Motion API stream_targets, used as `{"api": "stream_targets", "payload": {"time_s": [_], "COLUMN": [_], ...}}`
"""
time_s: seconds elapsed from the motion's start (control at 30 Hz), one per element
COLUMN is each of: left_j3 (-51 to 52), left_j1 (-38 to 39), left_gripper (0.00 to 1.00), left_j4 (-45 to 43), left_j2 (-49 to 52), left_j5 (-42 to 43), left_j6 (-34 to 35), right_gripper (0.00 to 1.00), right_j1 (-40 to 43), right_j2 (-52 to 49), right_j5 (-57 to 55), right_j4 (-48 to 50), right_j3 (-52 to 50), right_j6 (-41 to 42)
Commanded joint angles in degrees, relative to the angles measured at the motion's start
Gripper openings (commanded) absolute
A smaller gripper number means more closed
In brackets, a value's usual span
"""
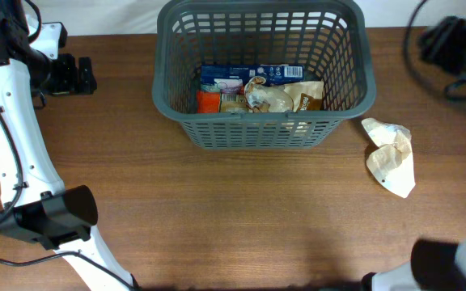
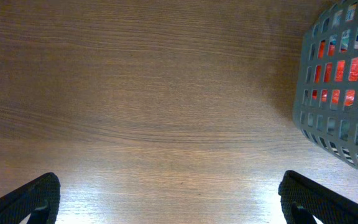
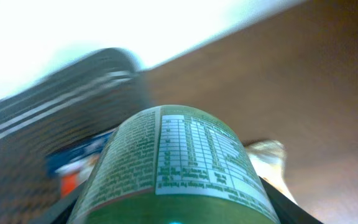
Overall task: Pack container
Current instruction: 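Lift the jar and carry it into the basket with the right gripper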
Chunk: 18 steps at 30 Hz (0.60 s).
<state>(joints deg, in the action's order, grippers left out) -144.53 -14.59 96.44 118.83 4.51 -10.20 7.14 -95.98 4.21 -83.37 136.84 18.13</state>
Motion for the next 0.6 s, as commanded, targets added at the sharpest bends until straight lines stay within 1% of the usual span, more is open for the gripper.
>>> {"api": "stream_targets", "payload": {"time_s": [0.0, 0.03, 0.13, 0.2, 0.3, 0.5, 0.57], "left_j3": [0.28, 0.28, 0.28, 0.28, 0.28, 0.28, 0.28], "left_j1": [-0.20, -0.20, -0.20, -0.20, -0.20, -0.20, -0.20], "left_gripper": [0.99, 0.99, 0.99, 0.99, 0.99, 0.99, 0.99], "left_j4": [0.07, 0.07, 0.04, 0.04, 0.07, 0.07, 0.07], "left_j2": [-0.66, -0.66, -0.66, -0.66, -0.66, -0.66, -0.66], "left_j5": [0.20, 0.20, 0.20, 0.20, 0.20, 0.20, 0.20], "left_j6": [0.48, 0.48, 0.48, 0.48, 0.48, 0.48, 0.48], "right_gripper": [0.04, 0.04, 0.04, 0.04, 0.04, 0.04, 0.04], "right_j1": [-8.94, -14.29, -21.05, -25.16, -27.08, -27.32, -27.32], "right_j2": [0.83, 0.46, -1.90, -5.99, -11.58, -21.99, -23.89], "right_j5": [-1.57, -3.63, -6.84, -9.42, -10.23, -10.08, -10.05], "right_j4": [0.20, 0.02, 0.20, 0.76, 0.90, 0.85, 0.59], "right_j3": [-0.15, -0.68, -1.88, -2.89, -3.30, -3.32, -3.54], "right_j6": [-1.81, -1.81, -1.81, -1.81, -1.75, -1.79, -1.79]}}
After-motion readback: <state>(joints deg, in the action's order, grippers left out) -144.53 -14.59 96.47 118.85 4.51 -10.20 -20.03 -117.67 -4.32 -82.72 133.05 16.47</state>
